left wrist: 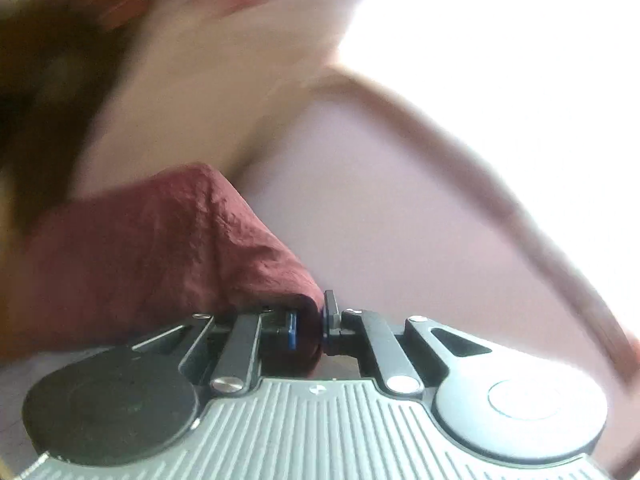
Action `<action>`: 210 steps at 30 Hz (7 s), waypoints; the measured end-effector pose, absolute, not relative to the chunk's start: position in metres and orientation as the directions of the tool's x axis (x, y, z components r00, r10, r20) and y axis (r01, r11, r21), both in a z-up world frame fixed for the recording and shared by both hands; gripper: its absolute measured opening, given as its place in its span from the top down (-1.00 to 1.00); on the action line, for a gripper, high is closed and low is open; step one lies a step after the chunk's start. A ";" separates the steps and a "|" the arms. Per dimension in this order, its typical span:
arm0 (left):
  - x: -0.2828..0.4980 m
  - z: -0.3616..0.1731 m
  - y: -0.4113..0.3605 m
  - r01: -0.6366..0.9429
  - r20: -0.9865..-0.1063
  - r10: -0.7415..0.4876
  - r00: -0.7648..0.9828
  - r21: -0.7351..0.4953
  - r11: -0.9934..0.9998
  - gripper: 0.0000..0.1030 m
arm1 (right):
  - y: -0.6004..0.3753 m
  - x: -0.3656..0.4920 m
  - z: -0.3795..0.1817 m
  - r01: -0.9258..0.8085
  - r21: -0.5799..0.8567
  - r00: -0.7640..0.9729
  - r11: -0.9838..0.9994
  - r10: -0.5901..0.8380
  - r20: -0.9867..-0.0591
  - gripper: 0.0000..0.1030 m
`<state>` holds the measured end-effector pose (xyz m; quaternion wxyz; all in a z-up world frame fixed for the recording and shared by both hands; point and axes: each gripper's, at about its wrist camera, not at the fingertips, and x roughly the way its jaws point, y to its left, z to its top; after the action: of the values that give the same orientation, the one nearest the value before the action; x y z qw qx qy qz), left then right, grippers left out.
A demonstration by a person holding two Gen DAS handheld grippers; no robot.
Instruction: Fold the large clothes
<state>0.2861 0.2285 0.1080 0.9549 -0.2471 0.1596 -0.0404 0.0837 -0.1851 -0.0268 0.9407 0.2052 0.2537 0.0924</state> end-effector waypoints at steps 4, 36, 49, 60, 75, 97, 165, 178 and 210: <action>0.238 0.138 0.093 0.325 -0.182 -0.363 0.914 -0.208 0.922 0.79 | -0.194 0.079 -0.027 -0.036 0.488 0.875 0.872 0.263 -0.406 -0.95; 0.255 0.061 -0.005 0.436 -0.371 -0.439 0.818 -0.098 0.895 0.04 | -0.260 0.163 0.014 0.179 0.457 0.827 0.871 0.119 -0.549 0.59; 0.334 -0.001 -0.018 0.323 -0.494 -0.304 0.814 -0.050 0.945 0.06 | -0.274 0.187 0.001 0.160 0.318 0.807 0.935 0.062 -0.588 0.70; 0.324 0.030 -0.050 0.371 -0.399 -0.339 0.852 0.005 0.929 -0.78 | -0.202 0.228 0.071 0.070 0.155 0.891 0.985 0.008 -0.453 0.67; 0.374 -0.054 -0.046 0.331 -0.537 -0.282 0.795 -0.005 0.944 -0.69 | -0.177 0.284 -0.035 0.095 -0.024 0.792 0.995 -0.090 -0.603 0.76; 0.389 -0.066 -0.041 0.320 -0.560 -0.299 0.773 -0.064 0.945 -0.88 | -0.170 0.283 -0.051 0.112 -0.054 0.836 0.992 -0.124 -0.535 0.75; 0.059 -0.030 0.233 0.321 -0.475 -0.595 0.648 -0.537 0.780 0.62 | -0.257 -0.146 -0.048 0.001 0.808 0.879 0.589 0.384 -0.281 0.65; 0.060 0.050 0.227 0.308 -0.209 -0.560 0.802 -0.659 0.686 0.69 | -0.277 -0.141 0.002 -0.147 0.931 0.924 0.335 0.383 0.008 0.64; 0.232 0.088 0.069 0.451 -0.223 -0.501 0.836 -0.240 0.860 -0.88 | -0.292 0.027 0.075 0.001 0.487 0.974 0.873 0.109 -0.197 -0.78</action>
<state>0.2320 0.0692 0.0883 0.9540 -0.0890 0.1403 -0.2496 0.0270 -0.2925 0.0753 0.9615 0.2503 0.1096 0.0280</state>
